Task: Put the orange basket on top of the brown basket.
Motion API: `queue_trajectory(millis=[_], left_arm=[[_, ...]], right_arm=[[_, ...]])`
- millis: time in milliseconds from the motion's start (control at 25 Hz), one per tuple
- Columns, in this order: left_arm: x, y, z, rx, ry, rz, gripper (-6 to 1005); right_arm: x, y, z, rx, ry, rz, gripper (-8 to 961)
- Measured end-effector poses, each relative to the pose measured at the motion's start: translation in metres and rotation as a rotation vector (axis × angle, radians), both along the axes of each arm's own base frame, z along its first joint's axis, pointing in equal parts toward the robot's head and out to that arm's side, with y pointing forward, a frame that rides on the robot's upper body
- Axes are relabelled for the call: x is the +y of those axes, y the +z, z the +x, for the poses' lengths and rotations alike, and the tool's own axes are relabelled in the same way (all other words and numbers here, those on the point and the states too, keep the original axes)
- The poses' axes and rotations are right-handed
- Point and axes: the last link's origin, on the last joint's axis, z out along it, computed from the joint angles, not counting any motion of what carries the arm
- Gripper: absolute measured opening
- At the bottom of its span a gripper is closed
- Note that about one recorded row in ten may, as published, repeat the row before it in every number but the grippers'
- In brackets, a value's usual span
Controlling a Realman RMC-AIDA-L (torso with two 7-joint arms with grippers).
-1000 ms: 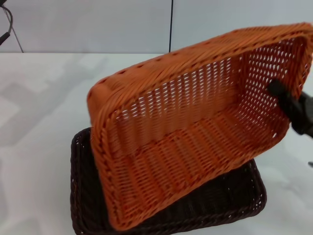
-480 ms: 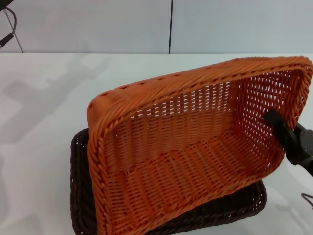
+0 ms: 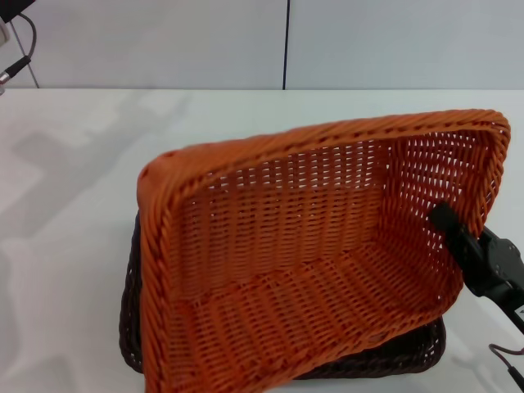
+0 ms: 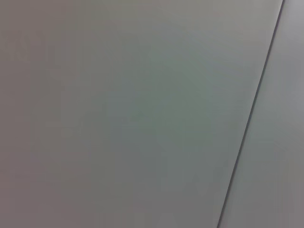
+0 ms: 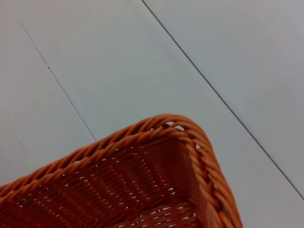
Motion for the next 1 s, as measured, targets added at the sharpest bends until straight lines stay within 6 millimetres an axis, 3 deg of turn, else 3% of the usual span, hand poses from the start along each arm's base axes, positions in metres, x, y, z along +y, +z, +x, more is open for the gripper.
queue_trajectory(millis=[440,880,1000], left_arm=[[0.002,-0.006,0.0,-0.002,0.008,-0.012,859],[0.002,-0.008,0.001,-0.003,0.009,-0.013,859],[0.002,-0.008,0.001,-0.006,0.011,-0.012,859]], right_arm=[[0.006,-0.007,0.0,-0.026,-0.009,-0.055,152],[0.011,0.002,0.006,-0.035,-0.009,-0.064,367],[0.012,0.012,0.011,-0.027,-0.014,-0.039,498]])
